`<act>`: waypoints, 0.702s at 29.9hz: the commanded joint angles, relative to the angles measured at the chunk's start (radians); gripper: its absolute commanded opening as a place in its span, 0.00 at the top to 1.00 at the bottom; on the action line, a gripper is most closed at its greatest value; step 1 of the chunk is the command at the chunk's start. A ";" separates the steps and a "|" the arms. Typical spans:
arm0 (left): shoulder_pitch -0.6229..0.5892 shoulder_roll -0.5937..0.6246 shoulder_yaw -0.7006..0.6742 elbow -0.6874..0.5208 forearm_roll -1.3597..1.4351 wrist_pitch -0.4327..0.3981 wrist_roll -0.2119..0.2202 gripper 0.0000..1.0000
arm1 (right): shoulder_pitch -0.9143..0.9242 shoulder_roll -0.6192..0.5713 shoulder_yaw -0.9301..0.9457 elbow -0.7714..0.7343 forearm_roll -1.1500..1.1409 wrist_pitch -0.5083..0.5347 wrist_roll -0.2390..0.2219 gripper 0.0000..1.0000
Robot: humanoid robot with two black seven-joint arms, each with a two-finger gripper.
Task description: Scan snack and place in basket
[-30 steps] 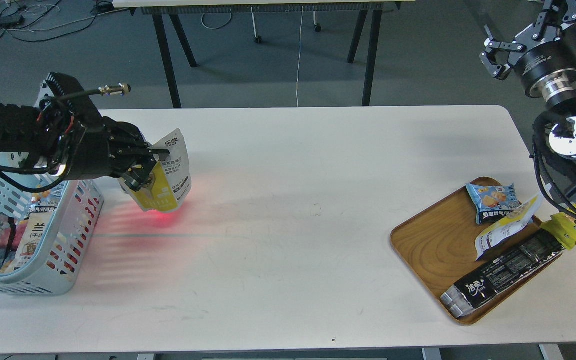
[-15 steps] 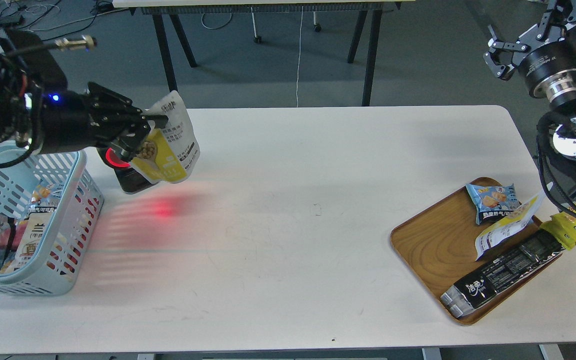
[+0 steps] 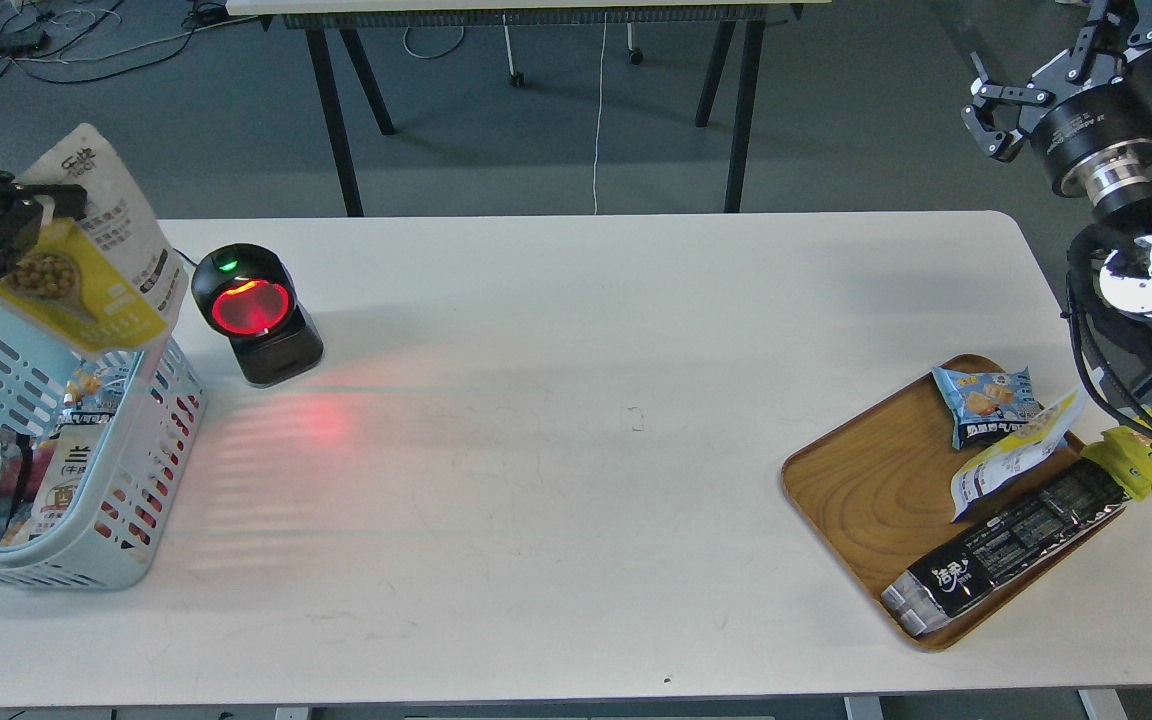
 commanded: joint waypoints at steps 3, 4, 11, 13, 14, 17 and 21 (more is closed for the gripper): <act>0.000 -0.003 0.069 0.119 0.001 0.000 0.000 0.96 | -0.002 -0.004 0.000 -0.001 0.000 0.002 0.000 0.01; 0.000 -0.007 0.089 0.133 0.002 0.000 0.000 0.96 | -0.002 -0.006 0.000 -0.001 0.000 0.011 0.000 0.01; -0.001 -0.022 0.192 0.182 0.002 0.000 0.000 0.92 | -0.002 -0.004 0.000 -0.001 0.000 0.020 0.000 0.01; -0.004 -0.022 0.187 0.182 -0.002 0.000 0.000 0.77 | -0.002 -0.004 -0.002 -0.003 0.000 0.020 0.000 0.01; -0.009 -0.023 0.183 0.181 -0.005 0.000 0.000 0.62 | -0.002 -0.004 -0.002 -0.001 0.000 0.020 0.000 0.01; -0.021 -0.054 0.149 0.181 -0.088 0.045 0.000 0.09 | 0.000 -0.004 -0.002 -0.001 -0.001 0.020 0.000 0.01; -0.023 -0.079 0.092 0.193 -0.393 0.091 0.000 0.01 | 0.001 -0.007 0.000 -0.001 -0.001 0.019 0.000 0.01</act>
